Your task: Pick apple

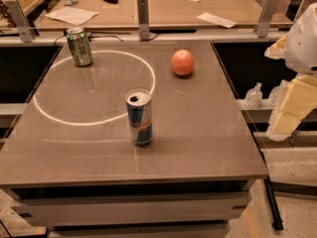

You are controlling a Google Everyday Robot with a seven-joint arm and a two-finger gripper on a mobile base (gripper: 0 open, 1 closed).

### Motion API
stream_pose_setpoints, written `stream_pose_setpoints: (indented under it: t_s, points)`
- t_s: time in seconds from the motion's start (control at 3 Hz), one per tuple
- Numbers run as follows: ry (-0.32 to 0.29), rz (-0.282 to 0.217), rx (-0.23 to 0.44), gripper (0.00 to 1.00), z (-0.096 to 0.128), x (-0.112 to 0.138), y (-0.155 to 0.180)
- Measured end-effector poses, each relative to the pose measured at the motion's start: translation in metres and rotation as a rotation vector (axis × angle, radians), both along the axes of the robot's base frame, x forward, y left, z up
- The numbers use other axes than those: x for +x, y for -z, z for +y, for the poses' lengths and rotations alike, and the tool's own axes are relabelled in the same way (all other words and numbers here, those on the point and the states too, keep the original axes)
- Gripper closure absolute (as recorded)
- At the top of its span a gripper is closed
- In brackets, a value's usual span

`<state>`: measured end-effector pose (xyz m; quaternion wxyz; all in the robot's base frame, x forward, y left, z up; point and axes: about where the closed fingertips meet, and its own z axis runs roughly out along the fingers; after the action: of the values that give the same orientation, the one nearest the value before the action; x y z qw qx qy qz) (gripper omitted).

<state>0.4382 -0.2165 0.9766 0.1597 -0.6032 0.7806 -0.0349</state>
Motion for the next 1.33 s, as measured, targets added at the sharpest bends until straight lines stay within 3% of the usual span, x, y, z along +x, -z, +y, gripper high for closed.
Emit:
stream_pose_setpoints:
  t_s: [0.67,1.0,1.33]
  points:
    - [0.007,-0.01,0.016,0.0,0.0,0.0,-0.002]
    - [0.052,-0.029,0.094,0.0,-0.01,0.009,-0.002]
    - [0.115,-0.064,0.219,0.0,-0.026,0.025,0.004]
